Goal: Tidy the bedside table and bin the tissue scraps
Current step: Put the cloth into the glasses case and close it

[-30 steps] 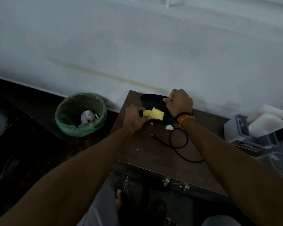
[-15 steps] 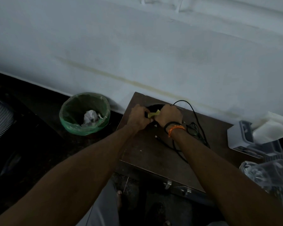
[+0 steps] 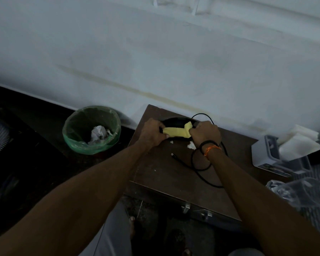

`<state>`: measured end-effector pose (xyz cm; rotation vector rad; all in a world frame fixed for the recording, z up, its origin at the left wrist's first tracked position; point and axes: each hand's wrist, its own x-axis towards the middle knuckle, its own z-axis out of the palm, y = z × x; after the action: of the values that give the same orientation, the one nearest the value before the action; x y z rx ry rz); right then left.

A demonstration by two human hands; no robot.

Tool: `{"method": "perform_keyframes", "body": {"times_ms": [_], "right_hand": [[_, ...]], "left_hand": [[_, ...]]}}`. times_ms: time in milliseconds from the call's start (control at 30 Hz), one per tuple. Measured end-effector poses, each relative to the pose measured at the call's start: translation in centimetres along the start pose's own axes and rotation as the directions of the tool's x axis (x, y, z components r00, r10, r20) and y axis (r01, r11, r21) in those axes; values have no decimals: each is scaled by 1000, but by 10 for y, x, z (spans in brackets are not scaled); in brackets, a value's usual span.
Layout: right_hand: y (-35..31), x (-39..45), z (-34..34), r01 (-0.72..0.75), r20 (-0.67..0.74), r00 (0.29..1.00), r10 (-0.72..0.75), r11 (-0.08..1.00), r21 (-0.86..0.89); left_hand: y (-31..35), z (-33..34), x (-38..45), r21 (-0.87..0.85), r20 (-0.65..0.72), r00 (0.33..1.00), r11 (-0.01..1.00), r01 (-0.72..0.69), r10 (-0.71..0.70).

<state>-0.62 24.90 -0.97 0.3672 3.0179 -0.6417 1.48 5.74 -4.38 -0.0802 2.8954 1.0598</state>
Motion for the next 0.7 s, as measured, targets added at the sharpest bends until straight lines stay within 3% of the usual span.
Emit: {"method": "perform_keyframes", "body": {"times_ms": [200,400,600,700], "right_hand": [[12,-1,2,-145,22,989,144,983,111],[11,-6,4,-50,-98,992,83,952,302],[12,-1,14,-23,-77,996,49,951,308],[14,2,15,-49,-58,996,67,960,277]], "left_hand": [[6,0,-1,-17,-19,998,998,61,-61],[7,2,-3,-23,-70,993,995,99,-100],[16,7,-6,77,-211,953,968,237,-217],[21,10,-7,55,-217,936,954,294,-276]]}}
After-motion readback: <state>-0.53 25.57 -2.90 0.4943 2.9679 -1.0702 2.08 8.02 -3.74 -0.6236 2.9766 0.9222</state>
